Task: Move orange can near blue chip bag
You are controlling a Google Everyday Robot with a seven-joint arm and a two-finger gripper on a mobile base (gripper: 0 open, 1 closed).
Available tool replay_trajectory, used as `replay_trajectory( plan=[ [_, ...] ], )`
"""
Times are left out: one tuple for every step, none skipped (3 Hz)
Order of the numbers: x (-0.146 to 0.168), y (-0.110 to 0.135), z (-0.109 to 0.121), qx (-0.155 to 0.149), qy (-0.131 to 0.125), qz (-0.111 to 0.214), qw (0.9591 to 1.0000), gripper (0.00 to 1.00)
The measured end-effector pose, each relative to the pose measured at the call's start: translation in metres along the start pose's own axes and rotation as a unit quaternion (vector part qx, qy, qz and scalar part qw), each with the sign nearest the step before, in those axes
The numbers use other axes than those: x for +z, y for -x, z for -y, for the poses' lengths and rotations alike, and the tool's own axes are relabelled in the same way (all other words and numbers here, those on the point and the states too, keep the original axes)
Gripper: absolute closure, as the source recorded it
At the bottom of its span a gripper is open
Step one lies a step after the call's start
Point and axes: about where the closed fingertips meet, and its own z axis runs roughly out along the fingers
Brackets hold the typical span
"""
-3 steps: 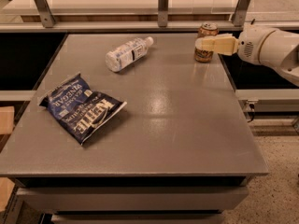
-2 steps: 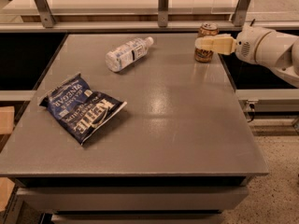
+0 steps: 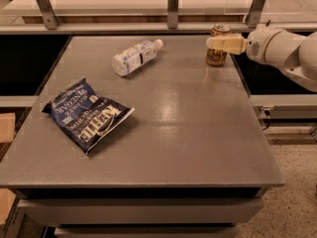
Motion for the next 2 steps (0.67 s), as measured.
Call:
replay_trajectory(
  plan=[
    [0.012, -0.001, 0.004, 0.001, -0.004, 0.014, 0.9999, 0.00],
    [0.023, 0.000, 0.008, 0.012, -0.005, 0.036, 0.9993, 0.00]
  ],
)
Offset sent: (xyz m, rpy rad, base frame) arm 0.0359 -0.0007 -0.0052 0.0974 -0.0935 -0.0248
